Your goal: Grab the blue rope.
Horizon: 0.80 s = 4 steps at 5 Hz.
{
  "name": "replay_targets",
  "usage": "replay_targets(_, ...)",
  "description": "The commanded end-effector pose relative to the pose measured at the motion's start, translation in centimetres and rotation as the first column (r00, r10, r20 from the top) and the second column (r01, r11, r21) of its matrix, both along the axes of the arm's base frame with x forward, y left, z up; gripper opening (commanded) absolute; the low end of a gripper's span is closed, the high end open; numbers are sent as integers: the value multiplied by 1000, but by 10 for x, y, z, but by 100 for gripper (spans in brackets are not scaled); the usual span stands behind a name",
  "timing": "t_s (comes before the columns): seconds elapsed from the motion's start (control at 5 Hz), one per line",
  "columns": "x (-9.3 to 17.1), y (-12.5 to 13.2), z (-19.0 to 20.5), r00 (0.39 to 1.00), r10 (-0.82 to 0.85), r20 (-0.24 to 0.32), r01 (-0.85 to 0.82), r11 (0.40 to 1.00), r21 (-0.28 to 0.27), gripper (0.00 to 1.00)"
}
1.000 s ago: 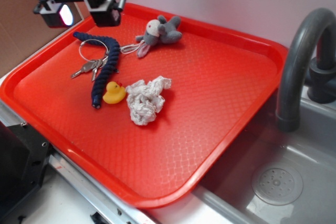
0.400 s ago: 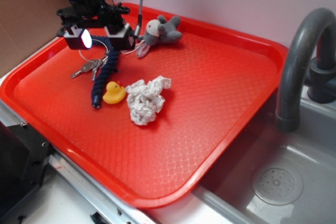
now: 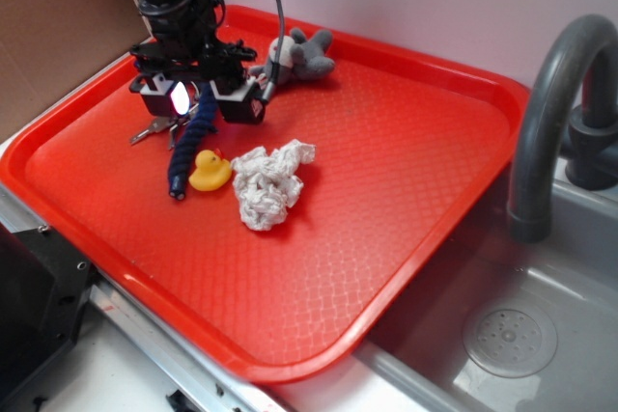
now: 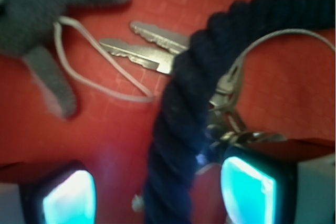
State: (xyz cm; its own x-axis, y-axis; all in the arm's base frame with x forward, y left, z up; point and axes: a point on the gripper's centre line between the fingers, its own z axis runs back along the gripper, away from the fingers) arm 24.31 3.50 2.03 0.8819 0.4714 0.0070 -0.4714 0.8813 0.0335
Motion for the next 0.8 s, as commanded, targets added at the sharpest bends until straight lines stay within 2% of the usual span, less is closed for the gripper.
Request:
replay_targets(0.0,8,4,4,999,18,50,-18,1000,10,0)
replay_targets(0.4,4,2,10,999,10,54,-11,1000,22,0)
replay_targets(0.6,1,-1,42,997,-21,73,19,999,32,0)
